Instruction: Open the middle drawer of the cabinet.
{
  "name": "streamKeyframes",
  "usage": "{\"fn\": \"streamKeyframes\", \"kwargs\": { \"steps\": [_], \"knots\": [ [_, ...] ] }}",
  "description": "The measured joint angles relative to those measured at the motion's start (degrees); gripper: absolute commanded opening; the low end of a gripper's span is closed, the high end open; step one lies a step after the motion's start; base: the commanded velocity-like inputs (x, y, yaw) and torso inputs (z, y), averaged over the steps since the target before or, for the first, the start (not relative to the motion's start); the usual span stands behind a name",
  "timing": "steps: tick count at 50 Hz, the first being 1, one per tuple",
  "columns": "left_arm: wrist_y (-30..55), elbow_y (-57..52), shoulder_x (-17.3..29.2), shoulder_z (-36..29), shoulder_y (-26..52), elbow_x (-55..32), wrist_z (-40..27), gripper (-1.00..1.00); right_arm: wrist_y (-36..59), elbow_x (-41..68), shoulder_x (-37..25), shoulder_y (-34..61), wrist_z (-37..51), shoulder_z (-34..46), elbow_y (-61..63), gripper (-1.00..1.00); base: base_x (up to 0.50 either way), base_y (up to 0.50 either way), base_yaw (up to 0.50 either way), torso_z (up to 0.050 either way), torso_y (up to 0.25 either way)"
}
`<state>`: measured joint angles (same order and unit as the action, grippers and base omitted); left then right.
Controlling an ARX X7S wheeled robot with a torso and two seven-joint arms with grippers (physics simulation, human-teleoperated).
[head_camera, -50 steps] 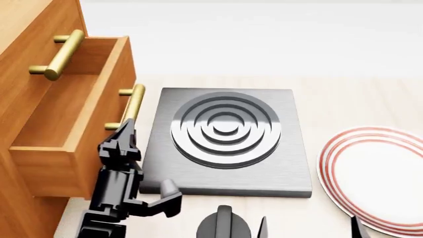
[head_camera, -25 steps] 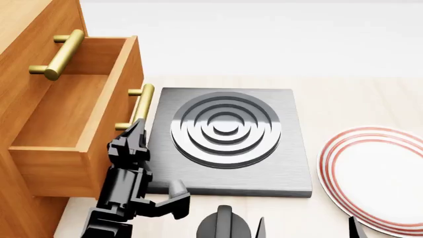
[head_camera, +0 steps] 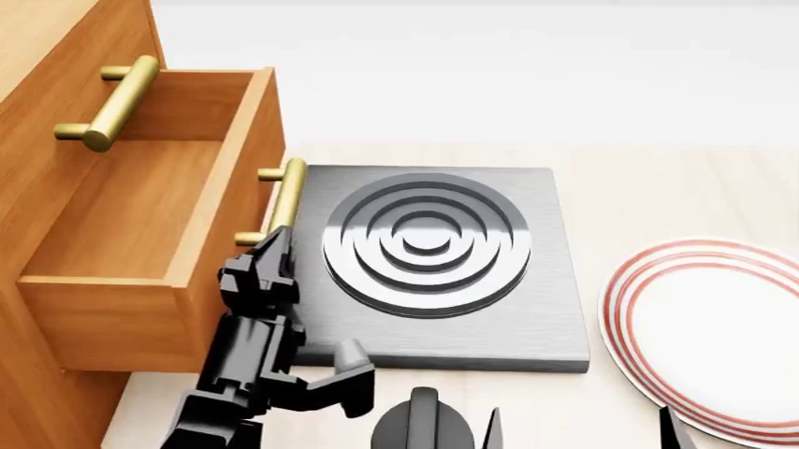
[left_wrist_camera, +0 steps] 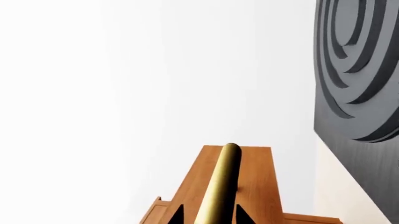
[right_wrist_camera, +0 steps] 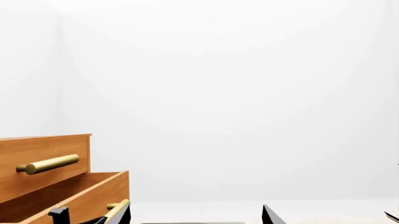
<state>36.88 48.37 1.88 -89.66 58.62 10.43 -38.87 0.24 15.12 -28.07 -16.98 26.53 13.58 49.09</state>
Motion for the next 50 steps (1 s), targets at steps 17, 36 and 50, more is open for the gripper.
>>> {"fn": "streamKeyframes", "kwargs": {
  "steps": [17,36,50],
  "knots": [
    [0.5,-3.4,-0.7,-0.5,-0.9,3.6,-2.4,1.0,0.4,0.2,-0.2,0.4,0.3,0.2,0.1,1.0,-0.01,0.0,0.0,0.0,0.001],
    [-0.8,-6.8,-1.7,-0.7,1.9,0.5,-10.1,1.0,0.0,0.2,-0.5,0.4,0.4,0.5,-0.2,1.0,0.0,0.0,0.0,0.0,0.0],
    [-9.4,-14.3,1.1,4.3,9.7,-21.4,-6.8,1.0,-0.7,0.1,-0.6,0.2,0.4,0.7,-0.7,1.0,0.0,0.0,0.0,0.0,0.0]
  ]
}}
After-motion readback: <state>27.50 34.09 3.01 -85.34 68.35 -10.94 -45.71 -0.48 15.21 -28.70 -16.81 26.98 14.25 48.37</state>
